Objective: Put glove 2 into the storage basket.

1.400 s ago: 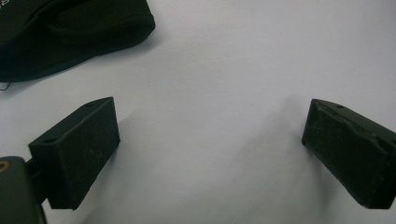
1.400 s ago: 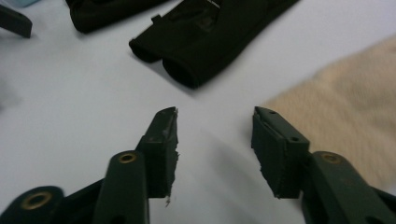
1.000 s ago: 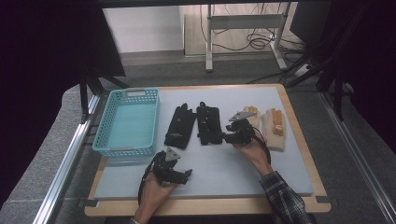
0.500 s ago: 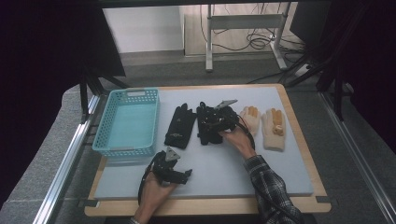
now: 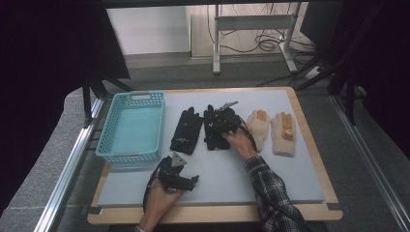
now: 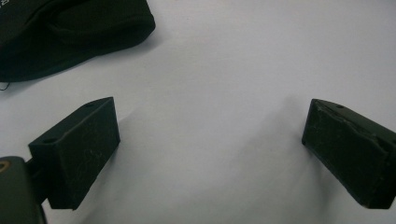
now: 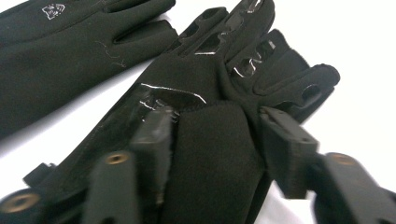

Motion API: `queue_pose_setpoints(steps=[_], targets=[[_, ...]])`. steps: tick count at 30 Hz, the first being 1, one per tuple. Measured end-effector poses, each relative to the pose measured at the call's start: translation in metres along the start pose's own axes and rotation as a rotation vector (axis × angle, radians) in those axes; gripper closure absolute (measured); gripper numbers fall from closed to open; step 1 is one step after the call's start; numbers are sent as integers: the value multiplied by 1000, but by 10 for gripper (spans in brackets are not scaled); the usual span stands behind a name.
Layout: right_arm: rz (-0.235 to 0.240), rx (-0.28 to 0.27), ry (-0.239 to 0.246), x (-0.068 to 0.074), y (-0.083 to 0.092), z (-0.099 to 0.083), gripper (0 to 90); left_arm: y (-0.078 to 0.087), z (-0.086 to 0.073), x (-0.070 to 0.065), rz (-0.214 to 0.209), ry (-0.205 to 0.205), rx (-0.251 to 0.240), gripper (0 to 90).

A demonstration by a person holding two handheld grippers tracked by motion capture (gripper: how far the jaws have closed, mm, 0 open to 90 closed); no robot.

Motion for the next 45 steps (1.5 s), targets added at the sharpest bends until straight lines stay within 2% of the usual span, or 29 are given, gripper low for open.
queue_pose_setpoints(steps=[3,5,7,11,15,26,30,33,38,42,45], targets=[[10,9,-2,2,4,0,717,0,0,0,0,0,0,41],[9,10,6,2,6,-1,774,0,0,0,0,1,0,41],[15,6,-12,1,9,-1,798,0,0,0,0,-1,0,41],[40,-17,-55,0,18,-1,802,0,0,0,0,-1,-1,41],[46,-48,-67,3,33,4,802,0,0,0,0,0,-1,41],[97,-128,-102,28,90,23,801,0,0,0,0,-2,-1,41],[133,-147,-134,44,113,17,800,0,0,0,0,0,-2,42],[127,-142,-129,55,126,2,797,0,0,0,2,0,-2,42],[111,-127,-101,66,131,-32,754,0,0,0,1,1,-2,42],[101,-117,-59,65,128,-52,545,0,0,0,1,-3,-1,42],[95,-138,-41,56,140,-52,462,0,0,0,1,-3,0,42]])
Point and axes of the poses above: each handheld gripper's, and its own axes: y roughly backward along the jaws, z roughly out of its top, x roughly to its left, the point moved 10 cm from there along -y, roughly forward along the jaws, and after that the axes turned 11 degrees about -x, right-handed, at the moved point
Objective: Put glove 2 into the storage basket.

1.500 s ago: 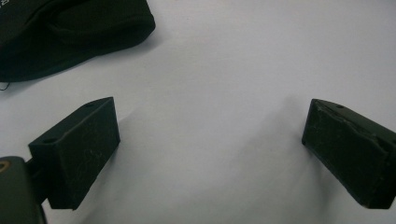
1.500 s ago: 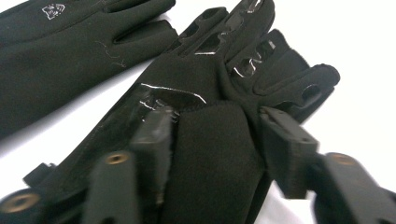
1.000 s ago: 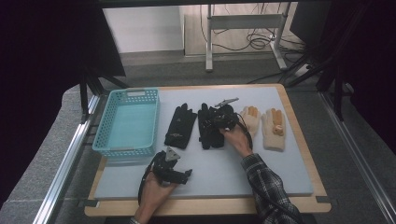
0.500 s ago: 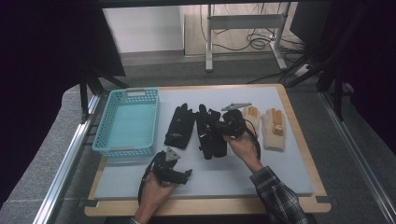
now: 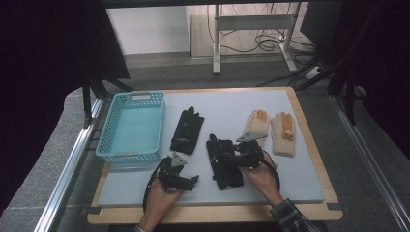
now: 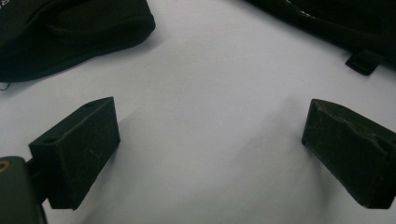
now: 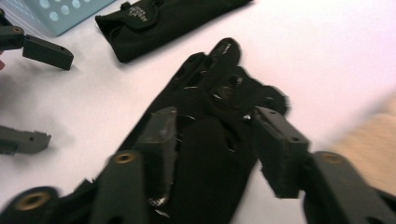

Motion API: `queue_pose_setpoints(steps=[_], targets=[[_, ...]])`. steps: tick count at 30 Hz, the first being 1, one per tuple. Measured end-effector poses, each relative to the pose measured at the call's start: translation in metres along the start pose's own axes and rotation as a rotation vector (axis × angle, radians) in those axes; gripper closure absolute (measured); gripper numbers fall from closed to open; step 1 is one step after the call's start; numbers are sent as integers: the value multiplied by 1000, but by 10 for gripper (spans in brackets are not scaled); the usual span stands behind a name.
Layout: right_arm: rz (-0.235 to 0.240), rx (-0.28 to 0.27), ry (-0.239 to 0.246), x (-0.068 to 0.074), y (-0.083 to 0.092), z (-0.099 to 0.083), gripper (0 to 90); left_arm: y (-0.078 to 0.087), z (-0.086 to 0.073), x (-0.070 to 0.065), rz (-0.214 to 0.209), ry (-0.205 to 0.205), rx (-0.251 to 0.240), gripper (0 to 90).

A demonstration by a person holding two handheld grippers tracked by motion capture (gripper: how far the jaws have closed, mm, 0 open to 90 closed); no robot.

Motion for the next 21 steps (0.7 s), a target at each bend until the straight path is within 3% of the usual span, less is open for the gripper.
queue_pose_setpoints(steps=[2,6,9,12,21], targets=[[-12,-1,18,-6,11,0,466,0,0,0,1,2,0,42],[4,36,33,-12,25,-18,470,0,0,0,0,2,0,42],[-21,68,70,-17,30,-36,626,0,0,0,0,2,0,42],[6,91,68,-12,32,-50,792,0,0,0,0,2,-1,42],[77,89,47,10,28,-62,815,0,0,0,0,0,1,42]])
Point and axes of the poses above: each handheld gripper's, and its own axes: y roughly backward along the jaws, z roughly out of its top, x roughly to its left, the point moved 10 cm from there along -y, roughly forward along the jaws, and after that the axes turned 11 degrees about -x, right-handed, at the moved point
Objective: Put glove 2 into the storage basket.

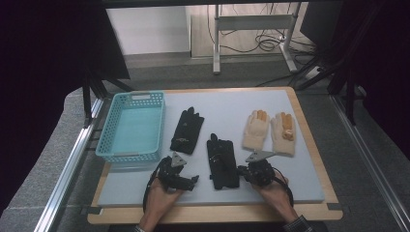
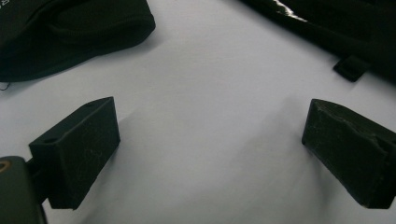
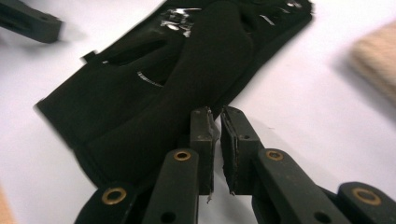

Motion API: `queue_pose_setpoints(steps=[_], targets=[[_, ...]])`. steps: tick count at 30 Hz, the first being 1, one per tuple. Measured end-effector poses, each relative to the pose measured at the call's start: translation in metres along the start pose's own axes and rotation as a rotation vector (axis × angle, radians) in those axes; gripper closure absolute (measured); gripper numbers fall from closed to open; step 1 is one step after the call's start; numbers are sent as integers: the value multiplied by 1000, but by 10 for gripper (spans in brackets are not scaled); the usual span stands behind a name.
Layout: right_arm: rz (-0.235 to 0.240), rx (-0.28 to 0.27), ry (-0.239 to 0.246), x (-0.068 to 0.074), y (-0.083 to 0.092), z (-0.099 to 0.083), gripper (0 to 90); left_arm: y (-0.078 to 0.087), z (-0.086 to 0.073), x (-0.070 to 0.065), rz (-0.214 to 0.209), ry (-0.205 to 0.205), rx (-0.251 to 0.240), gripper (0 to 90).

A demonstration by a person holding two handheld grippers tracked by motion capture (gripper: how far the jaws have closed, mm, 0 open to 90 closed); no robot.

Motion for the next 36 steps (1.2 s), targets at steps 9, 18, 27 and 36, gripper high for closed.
queue_pose_setpoints(steps=[9,18,27,36], targets=[[24,-14,-5,6,-2,7,744,0,0,0,0,0,0,42],[19,-61,-38,-11,-20,40,525,0,0,0,1,1,-1,42],[28,-64,-6,-12,-58,75,448,0,0,0,0,1,-1,42],[62,-68,-7,-7,-92,107,495,0,0,0,0,-1,1,42]])
Point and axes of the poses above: each handheld gripper's, and its own axes: y roughly backward along the jaws, z roughly out of its top, x roughly to its left, the point moved 10 cm from there along -y, roughly forward along the jaws, and after that the axes turned 11 degrees about -x, right-handed, at the moved point
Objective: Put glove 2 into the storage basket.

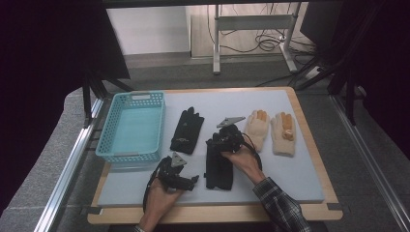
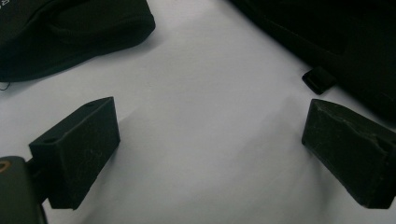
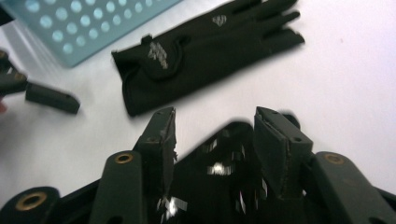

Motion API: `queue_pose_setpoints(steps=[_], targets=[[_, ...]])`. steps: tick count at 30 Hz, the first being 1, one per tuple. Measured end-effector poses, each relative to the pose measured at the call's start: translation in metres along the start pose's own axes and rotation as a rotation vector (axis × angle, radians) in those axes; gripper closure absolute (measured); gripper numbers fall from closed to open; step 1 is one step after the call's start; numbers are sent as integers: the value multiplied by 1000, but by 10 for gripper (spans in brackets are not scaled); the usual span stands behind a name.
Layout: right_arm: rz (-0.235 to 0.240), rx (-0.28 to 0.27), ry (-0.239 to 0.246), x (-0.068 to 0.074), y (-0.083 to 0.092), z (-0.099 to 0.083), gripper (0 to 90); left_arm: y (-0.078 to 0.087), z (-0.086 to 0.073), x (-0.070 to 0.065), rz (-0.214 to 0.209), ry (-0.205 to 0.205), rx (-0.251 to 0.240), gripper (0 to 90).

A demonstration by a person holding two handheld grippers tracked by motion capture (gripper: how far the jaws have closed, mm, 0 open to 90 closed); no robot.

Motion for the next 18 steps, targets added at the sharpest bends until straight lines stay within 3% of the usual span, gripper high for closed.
queue_pose_setpoints(steps=[13,18], targets=[[11,16,42,1,-58,22,513,0,0,0,0,2,-1,42],[1,17,31,-3,-80,26,404,0,0,0,-1,2,-1,42]])
Point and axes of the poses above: each handheld gripper's, and its own axes: y roughly backward along the jaws, z roughly out of its top, x roughly to its left, the point moved 10 cm from there along -y, roughly forward along the jaws, and after that the axes turned 11 degrees about -x, right-handed, at the moved point
